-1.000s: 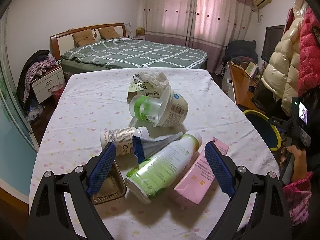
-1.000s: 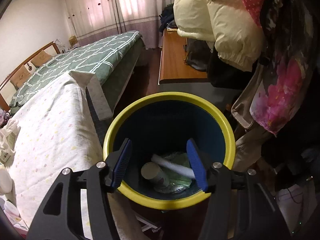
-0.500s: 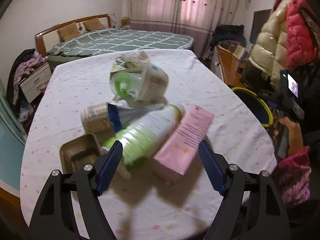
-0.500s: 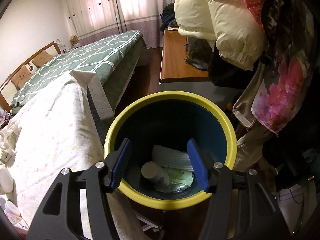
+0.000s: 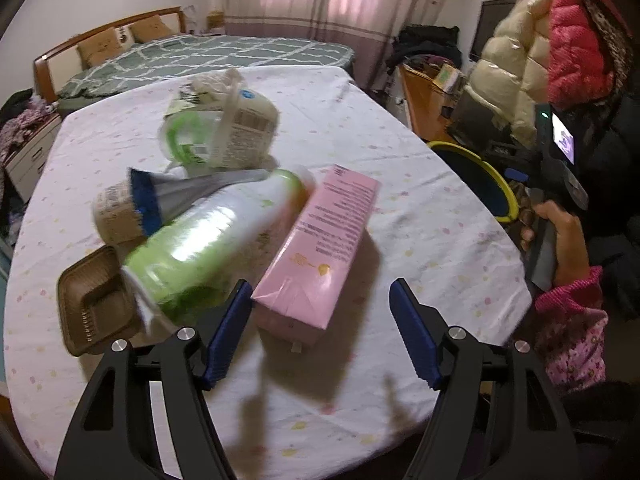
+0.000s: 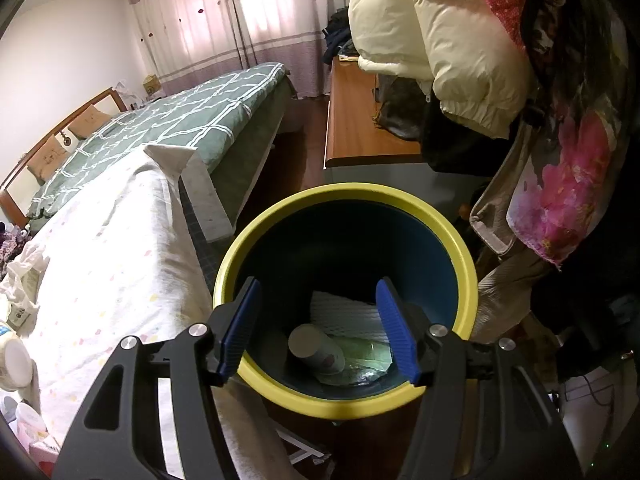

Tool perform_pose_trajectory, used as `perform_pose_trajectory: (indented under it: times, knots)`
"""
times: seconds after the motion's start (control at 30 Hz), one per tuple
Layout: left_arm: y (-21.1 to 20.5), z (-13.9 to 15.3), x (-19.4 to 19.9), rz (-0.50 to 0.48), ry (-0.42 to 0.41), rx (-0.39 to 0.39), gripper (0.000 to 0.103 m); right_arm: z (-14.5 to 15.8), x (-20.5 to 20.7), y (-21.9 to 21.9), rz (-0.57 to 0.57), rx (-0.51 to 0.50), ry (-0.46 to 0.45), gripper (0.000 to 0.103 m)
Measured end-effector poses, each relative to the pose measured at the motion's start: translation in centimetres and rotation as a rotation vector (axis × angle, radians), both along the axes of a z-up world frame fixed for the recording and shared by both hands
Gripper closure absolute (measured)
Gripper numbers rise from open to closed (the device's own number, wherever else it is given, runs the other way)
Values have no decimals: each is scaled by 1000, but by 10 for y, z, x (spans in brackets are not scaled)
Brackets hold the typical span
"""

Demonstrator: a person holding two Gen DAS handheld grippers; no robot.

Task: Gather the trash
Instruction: 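Grasp the pink juice carton with the left gripper and lift it, then carry the pink carton over the yellow bin and open the left gripper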

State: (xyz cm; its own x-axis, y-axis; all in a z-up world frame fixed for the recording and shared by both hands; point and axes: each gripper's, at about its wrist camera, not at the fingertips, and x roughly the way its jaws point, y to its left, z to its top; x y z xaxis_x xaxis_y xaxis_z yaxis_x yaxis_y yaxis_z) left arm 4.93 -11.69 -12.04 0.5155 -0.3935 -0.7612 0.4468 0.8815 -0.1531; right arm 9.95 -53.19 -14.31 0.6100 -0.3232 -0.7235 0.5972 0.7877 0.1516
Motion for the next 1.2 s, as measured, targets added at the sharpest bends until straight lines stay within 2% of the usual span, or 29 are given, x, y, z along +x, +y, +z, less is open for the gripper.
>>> perform_pose_trajectory:
  times: [0.13, 0.3, 0.37, 0.47, 0.8, 1.2]
  knots:
    - [-12, -3, -1, -56, 24, -10, 34, 0, 0, -1, 2, 6, -2, 45]
    - [-19, -9, 9, -30, 31, 18, 39, 0, -1, -1, 5, 11, -9, 45]
    - [-21, -13, 13, -33, 41, 24, 44, 0, -1, -1, 6, 14, -11, 45]
    - [-24, -17, 16, -38, 52, 29, 60, -1, -1, -2, 9, 20, -13, 45]
    - [-31, -12, 20, -23, 16, 45, 64, 0, -2, -2, 11, 22, -21, 45]
    - [-64, 24, 37, -81, -80, 33, 64, 5, -9, 2, 35, 16, -45, 45]
